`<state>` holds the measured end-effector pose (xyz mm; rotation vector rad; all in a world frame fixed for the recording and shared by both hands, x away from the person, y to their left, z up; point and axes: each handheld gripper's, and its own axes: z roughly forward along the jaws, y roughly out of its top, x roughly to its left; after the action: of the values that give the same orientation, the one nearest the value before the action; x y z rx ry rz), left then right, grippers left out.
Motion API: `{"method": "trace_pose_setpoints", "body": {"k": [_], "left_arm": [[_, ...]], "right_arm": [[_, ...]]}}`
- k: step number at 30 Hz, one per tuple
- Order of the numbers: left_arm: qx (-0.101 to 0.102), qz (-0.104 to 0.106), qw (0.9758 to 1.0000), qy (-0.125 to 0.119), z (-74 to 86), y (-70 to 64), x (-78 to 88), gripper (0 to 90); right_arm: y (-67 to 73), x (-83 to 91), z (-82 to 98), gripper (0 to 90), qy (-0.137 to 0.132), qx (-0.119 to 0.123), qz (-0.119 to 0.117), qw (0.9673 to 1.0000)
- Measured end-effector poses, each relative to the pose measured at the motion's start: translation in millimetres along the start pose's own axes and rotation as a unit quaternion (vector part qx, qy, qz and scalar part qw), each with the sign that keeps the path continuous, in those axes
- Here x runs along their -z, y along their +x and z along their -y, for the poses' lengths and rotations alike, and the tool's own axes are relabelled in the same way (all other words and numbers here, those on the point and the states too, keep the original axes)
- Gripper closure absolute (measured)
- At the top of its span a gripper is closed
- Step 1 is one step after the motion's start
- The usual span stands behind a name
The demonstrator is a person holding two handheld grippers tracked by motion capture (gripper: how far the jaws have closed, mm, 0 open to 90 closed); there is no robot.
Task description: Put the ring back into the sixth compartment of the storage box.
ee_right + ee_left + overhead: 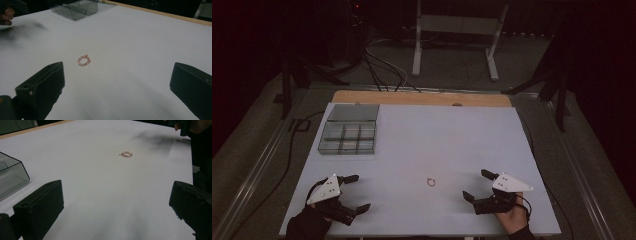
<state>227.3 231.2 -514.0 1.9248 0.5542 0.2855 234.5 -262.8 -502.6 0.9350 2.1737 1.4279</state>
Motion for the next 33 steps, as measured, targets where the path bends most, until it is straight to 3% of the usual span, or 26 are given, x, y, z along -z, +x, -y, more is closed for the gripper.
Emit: {"method": "trace_pose_setpoints", "body": {"k": [3, 33], "left_arm": [[0.006, 0.012, 0.9999, 0.0, -0.3, 0.5, -0.3, 0.3], [-0.002, 0.028, 0.9996, 0.004, -18.8, -1.0, -8.6, 0.3]], "right_arm": [[0.3, 0.1, 0.0, 0.0, -0.001, -0.003, -0.001, 1.0], [1.7, 0.9, -1.2, 0.0, -0.003, -0.011, 0.003, 0.9999]]}}
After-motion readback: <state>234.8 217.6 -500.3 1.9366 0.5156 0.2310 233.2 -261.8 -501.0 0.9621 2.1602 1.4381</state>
